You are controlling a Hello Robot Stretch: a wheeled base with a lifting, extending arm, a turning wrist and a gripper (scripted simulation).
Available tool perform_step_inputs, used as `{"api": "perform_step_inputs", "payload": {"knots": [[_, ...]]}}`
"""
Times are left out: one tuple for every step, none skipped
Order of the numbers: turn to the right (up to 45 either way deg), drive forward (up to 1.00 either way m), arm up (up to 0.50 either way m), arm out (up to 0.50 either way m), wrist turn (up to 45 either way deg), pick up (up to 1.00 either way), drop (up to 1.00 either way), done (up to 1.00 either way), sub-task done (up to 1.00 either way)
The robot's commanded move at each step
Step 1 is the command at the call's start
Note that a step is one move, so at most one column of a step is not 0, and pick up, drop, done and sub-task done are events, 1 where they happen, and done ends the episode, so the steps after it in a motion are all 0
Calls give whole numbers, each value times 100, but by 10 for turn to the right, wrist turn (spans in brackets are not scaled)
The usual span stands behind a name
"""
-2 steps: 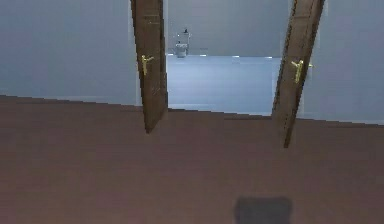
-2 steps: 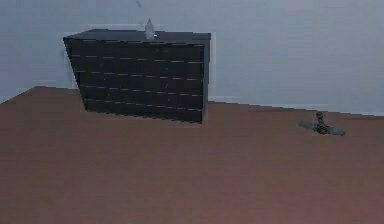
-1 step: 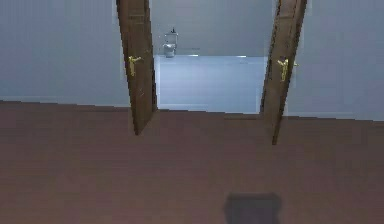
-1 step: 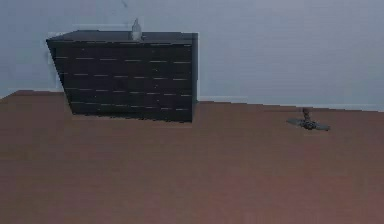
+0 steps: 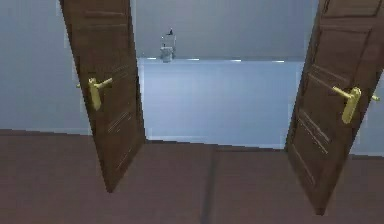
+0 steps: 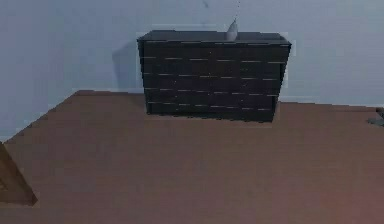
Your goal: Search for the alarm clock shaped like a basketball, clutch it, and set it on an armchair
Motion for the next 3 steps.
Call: {"api": "perform_step_inputs", "payload": {"knots": [[0,100,0,0,0,0,0,0,0],[0,100,0,0,0,0,0,0,0],[0,50,0,0,0,0,0,0,0]]}}
